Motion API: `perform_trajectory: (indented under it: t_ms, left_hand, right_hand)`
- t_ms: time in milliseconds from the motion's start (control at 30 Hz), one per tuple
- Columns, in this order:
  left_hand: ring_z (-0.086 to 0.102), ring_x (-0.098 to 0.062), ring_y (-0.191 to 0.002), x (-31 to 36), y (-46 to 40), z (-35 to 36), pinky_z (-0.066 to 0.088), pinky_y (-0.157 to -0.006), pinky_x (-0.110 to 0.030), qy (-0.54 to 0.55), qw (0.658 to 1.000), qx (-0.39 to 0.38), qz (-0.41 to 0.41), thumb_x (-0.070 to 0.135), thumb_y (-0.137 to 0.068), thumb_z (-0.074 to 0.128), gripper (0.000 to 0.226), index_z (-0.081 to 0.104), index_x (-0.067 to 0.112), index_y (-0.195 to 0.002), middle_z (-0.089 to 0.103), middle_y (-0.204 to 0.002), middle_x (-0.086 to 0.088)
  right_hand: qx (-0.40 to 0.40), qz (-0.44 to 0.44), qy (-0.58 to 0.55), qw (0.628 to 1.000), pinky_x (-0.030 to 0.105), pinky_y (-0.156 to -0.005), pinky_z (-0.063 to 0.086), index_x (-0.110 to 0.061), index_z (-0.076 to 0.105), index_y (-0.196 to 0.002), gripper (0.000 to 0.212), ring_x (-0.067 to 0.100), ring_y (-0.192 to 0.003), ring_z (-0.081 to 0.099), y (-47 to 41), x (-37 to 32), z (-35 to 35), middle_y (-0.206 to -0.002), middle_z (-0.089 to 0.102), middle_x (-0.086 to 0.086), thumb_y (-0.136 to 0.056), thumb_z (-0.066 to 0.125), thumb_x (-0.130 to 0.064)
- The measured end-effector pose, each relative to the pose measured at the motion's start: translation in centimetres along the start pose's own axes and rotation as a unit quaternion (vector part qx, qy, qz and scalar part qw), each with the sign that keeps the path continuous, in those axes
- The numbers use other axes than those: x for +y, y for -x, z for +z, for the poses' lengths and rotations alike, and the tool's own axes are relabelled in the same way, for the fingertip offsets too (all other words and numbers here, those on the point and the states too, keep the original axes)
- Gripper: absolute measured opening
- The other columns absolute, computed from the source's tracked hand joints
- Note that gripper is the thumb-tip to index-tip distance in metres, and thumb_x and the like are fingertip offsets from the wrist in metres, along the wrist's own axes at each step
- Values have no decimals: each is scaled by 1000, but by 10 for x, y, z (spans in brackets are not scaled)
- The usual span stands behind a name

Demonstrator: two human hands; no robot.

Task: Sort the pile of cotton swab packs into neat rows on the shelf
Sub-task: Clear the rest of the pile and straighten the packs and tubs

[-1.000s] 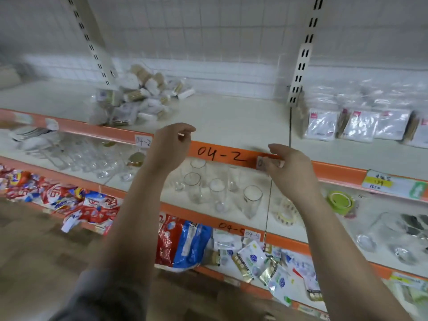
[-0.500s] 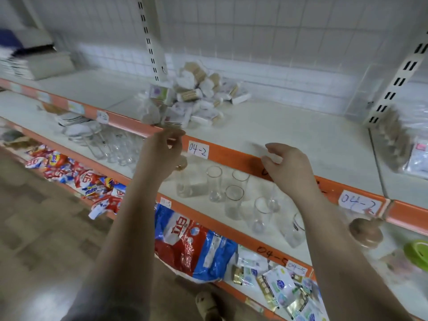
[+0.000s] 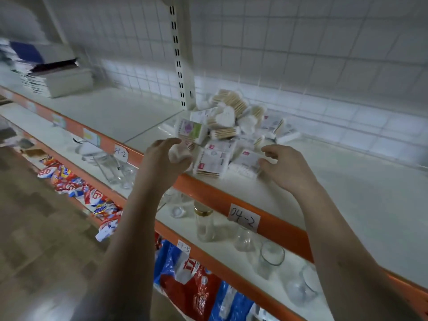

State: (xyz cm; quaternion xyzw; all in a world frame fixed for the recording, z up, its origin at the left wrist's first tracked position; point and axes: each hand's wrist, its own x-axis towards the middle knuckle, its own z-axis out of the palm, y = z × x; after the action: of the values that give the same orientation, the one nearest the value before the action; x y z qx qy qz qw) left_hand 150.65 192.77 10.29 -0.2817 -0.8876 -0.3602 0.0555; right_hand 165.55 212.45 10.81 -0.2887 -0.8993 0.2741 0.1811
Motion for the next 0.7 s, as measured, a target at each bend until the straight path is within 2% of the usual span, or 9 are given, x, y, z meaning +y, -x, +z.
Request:
perform_trajectory:
  t_ms: [100, 200, 367, 433, 567, 700]
  left_hand:
    - [50, -15, -101, -10, -8, 1, 36, -79, -25, 16, 999, -45, 15, 29, -79, 73, 54, 54, 20, -129, 52, -128, -5]
    - [45, -10, -101, -20, -16, 2, 36, -82, -24, 9, 996, -72, 45, 29, -75, 77, 63, 52, 20, -132, 49, -130, -3]
    - [43, -24, -124, -34, -29, 7, 40, -101, -39, 1, 993, -103, 65, 32, -68, 80, 82, 41, 24, -140, 41, -138, -3]
    - [46, -23, -122, -37, -34, 7, 40, -97, -33, 19, 993, -100, 67, 27, -69, 80, 79, 43, 24, -138, 44, -136, -3]
    - [54, -23, -112, -40, -42, 2, 37, -81, -23, 40, 996, -53, 64, 17, -77, 71, 60, 49, 21, -133, 56, -125, -4]
    - [55, -20, -110, -37, -47, -8, 33, -79, -16, 90, 996, -1, 22, 26, -83, 66, 51, 51, 18, -131, 61, -121, -2]
  right_hand:
    - [4, 6, 1, 1000, 21, -95, 34, -14, 54, -131, 40, 15, -122, 51, -10, -7, 10, -132, 56, 4, -92, 56, -23]
    - [17, 22, -20, 999, 21, -96, 35, -13, 55, -129, 38, 15, -121, 51, -13, -12, 21, -130, 57, 5, -92, 56, -21]
    - [46, 46, -37, 997, 20, -93, 36, -13, 60, -123, 33, 16, -117, 54, -11, -18, 40, -125, 60, 6, -91, 57, -18]
    - [56, 51, -33, 997, 18, -91, 36, -13, 62, -120, 31, 15, -116, 55, -9, -21, 45, -124, 61, 5, -90, 57, -17]
    - [64, 43, -23, 997, 20, -94, 36, -15, 60, -124, 35, 15, -118, 53, -11, -33, 51, -126, 60, 2, -89, 58, -21]
    - [-3, -12, 21, 1000, 21, -94, 33, -22, 52, -133, 47, 16, -123, 47, -17, -51, 55, -137, 52, -1, -89, 59, -38]
